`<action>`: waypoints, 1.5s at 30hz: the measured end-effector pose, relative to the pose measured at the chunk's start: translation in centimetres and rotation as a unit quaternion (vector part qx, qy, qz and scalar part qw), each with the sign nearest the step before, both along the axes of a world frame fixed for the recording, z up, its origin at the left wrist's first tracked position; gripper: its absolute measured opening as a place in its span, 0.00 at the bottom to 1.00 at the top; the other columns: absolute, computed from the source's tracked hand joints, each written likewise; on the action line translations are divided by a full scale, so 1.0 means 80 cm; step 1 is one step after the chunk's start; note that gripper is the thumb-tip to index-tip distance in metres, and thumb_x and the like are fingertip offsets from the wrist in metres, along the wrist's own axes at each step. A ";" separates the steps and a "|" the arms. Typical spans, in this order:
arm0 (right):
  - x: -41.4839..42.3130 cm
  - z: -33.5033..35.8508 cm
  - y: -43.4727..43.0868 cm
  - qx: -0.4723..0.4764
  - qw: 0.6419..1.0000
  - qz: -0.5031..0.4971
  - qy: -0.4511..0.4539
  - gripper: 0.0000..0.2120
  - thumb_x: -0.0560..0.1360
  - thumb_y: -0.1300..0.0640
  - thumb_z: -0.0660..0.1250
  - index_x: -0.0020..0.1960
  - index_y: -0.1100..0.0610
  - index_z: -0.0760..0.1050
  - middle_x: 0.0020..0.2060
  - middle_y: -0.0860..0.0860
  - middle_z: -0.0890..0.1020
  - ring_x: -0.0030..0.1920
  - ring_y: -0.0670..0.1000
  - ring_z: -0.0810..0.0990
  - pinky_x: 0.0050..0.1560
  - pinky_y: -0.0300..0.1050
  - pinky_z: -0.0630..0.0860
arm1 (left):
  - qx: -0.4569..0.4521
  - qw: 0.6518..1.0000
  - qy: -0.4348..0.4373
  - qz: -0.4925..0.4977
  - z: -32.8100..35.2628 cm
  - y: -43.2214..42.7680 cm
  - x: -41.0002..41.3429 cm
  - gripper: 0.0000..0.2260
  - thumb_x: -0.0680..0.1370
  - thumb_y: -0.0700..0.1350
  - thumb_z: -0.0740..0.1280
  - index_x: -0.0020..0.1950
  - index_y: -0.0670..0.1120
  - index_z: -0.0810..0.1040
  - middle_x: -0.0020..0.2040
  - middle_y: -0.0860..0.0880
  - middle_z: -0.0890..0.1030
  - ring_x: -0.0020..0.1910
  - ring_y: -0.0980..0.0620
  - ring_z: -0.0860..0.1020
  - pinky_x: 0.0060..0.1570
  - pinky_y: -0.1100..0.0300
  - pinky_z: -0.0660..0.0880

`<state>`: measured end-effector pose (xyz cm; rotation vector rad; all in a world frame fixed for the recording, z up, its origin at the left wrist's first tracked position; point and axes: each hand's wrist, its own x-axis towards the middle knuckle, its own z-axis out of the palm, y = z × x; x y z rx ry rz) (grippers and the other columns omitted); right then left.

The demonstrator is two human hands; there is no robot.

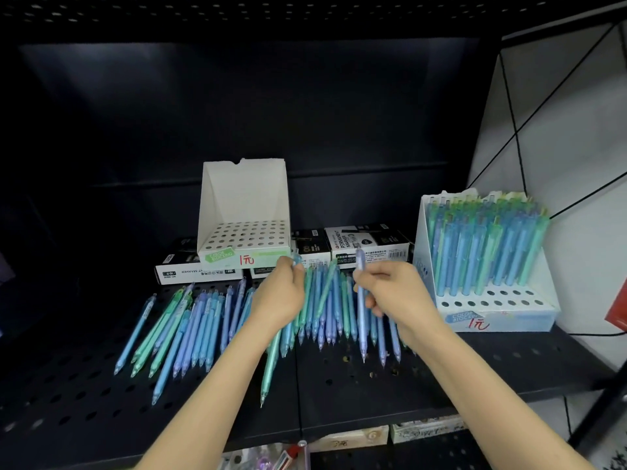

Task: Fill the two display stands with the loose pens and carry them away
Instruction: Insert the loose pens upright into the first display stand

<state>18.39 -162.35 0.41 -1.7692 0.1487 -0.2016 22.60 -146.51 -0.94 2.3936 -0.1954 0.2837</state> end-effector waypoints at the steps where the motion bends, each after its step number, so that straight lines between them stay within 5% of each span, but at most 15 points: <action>1: -0.008 0.006 -0.005 0.022 1.000 -0.001 -0.011 0.09 0.77 0.57 0.66 0.52 0.62 0.77 0.33 0.54 0.78 0.26 0.47 0.71 0.27 0.38 0.69 | -0.014 1.000 -0.008 0.001 0.003 0.000 0.000 0.13 0.83 0.49 0.50 0.55 0.41 0.68 0.30 0.51 0.66 0.27 0.53 0.64 0.28 0.58 0.59; 8: -0.065 0.051 -0.074 0.133 0.970 -0.099 -0.176 0.07 0.75 0.57 0.67 0.42 0.60 0.80 0.28 0.49 0.81 0.27 0.47 0.77 0.27 0.36 0.75 | -0.285 0.958 0.001 -0.038 0.043 -0.020 -0.012 0.12 0.82 0.47 0.53 0.50 0.41 0.71 0.38 0.45 0.73 0.40 0.50 0.74 0.48 0.53 0.72; 11: -0.075 0.058 -0.115 0.111 0.934 -0.202 -0.272 0.05 0.75 0.58 0.67 0.41 0.57 0.79 0.28 0.47 0.81 0.27 0.46 0.77 0.29 0.35 0.75 | -0.452 0.886 0.078 -0.066 0.059 -0.041 -0.014 0.11 0.82 0.46 0.55 0.51 0.41 0.73 0.30 0.49 0.71 0.25 0.56 0.69 0.26 0.64 0.69; 14: -0.073 0.054 -0.146 0.043 0.907 -0.279 -0.313 0.05 0.76 0.58 0.66 0.45 0.58 0.79 0.32 0.49 0.81 0.29 0.44 0.78 0.30 0.34 0.75 | -0.518 0.843 0.103 -0.106 0.066 -0.068 -0.016 0.11 0.81 0.48 0.57 0.44 0.44 0.74 0.26 0.52 0.68 0.21 0.58 0.64 0.20 0.66 0.63; 18: -0.061 0.038 -0.164 -0.071 0.903 -0.312 -0.286 0.08 0.77 0.56 0.65 0.51 0.59 0.79 0.36 0.50 0.82 0.31 0.43 0.79 0.33 0.30 0.76 | -0.500 0.854 0.075 -0.124 0.070 -0.099 -0.021 0.12 0.80 0.52 0.60 0.44 0.47 0.77 0.28 0.51 0.69 0.25 0.56 0.65 0.28 0.64 0.65; 21: -0.054 0.031 -0.170 -0.106 0.905 -0.313 -0.268 0.09 0.77 0.56 0.64 0.53 0.59 0.79 0.37 0.46 0.81 0.34 0.42 0.80 0.39 0.34 0.79 | -0.480 0.864 0.064 -0.139 0.074 -0.117 -0.025 0.12 0.79 0.54 0.61 0.44 0.48 0.79 0.28 0.51 0.70 0.26 0.56 0.67 0.47 0.50 0.72; 23: -0.051 0.031 -0.173 -0.114 0.906 -0.312 -0.263 0.09 0.77 0.56 0.65 0.53 0.59 0.79 0.35 0.45 0.80 0.33 0.41 0.80 0.40 0.36 0.79 | -0.465 0.871 0.060 -0.150 0.076 -0.125 -0.027 0.12 0.78 0.54 0.61 0.44 0.49 0.79 0.29 0.51 0.70 0.27 0.56 0.68 0.62 0.39 0.67; 25: -0.048 0.032 -0.173 -0.118 0.909 -0.305 -0.260 0.08 0.77 0.56 0.65 0.51 0.59 0.79 0.34 0.46 0.80 0.33 0.44 0.80 0.41 0.42 0.80 | -0.452 0.876 0.056 -0.159 0.076 -0.129 -0.029 0.12 0.78 0.55 0.61 0.45 0.50 0.80 0.29 0.51 0.70 0.28 0.57 0.69 0.65 0.39 0.64; 31: -0.045 0.031 -0.168 -0.139 0.915 -0.284 -0.252 0.02 0.76 0.56 0.65 0.46 0.51 0.76 0.32 0.47 0.80 0.35 0.48 0.81 0.44 0.51 0.80 | -0.423 0.888 0.041 -0.174 0.072 -0.135 -0.034 0.11 0.78 0.55 0.61 0.48 0.52 0.81 0.30 0.52 0.71 0.29 0.60 0.71 0.65 0.41 0.65; 40: -0.037 0.019 -0.169 -0.216 0.915 -0.282 -0.192 0.07 0.76 0.53 0.66 0.47 0.56 0.79 0.34 0.49 0.81 0.38 0.49 0.82 0.45 0.49 0.79 | -0.378 0.898 -0.044 -0.220 0.069 -0.137 -0.039 0.09 0.78 0.52 0.61 0.47 0.54 0.80 0.27 0.56 0.72 0.31 0.64 0.72 0.42 0.78 0.70; 45: -0.041 0.020 -0.167 -0.296 0.895 -0.298 -0.153 0.11 0.76 0.51 0.66 0.51 0.58 0.80 0.40 0.49 0.83 0.40 0.49 0.79 0.45 0.47 0.77 | -0.361 0.900 -0.067 -0.235 0.071 -0.138 -0.042 0.07 0.77 0.51 0.62 0.47 0.54 0.80 0.26 0.56 0.73 0.31 0.64 0.73 0.39 0.81 0.68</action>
